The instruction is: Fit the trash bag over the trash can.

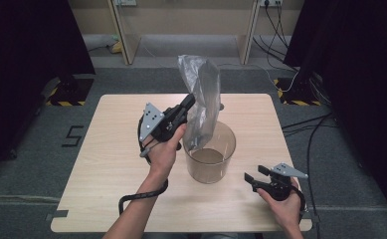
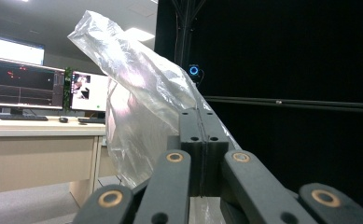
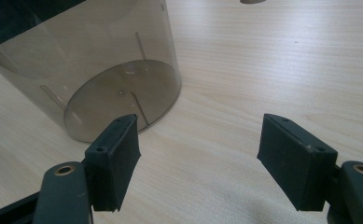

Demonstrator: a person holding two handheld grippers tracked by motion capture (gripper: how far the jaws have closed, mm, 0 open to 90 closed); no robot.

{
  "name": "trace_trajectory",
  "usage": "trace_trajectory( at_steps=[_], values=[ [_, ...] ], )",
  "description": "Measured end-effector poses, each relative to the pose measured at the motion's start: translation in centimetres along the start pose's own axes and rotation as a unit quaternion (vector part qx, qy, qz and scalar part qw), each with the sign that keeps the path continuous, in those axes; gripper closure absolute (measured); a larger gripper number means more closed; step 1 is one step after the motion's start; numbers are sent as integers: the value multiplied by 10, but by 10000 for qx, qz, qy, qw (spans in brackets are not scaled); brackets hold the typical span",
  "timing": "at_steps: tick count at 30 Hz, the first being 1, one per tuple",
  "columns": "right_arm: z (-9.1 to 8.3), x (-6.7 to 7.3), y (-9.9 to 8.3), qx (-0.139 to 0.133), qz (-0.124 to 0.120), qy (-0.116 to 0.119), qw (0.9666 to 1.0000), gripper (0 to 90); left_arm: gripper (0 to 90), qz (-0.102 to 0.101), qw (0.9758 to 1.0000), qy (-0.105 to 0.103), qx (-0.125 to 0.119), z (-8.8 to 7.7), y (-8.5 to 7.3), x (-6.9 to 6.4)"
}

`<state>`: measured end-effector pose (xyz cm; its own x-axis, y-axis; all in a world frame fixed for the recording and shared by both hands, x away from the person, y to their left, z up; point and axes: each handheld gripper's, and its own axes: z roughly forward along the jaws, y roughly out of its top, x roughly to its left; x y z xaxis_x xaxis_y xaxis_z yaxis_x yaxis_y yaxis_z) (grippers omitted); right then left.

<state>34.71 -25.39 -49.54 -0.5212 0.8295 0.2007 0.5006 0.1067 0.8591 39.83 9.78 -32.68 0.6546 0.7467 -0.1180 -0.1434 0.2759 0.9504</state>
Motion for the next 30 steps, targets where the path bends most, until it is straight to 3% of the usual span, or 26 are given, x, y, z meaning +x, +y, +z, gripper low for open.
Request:
trace_trajectory(
  at_steps=[30],
  values=[
    [0,0,0,6,-3,15,10000,293,900,3,9997,-134,217,17,-15,-8]
  ],
)
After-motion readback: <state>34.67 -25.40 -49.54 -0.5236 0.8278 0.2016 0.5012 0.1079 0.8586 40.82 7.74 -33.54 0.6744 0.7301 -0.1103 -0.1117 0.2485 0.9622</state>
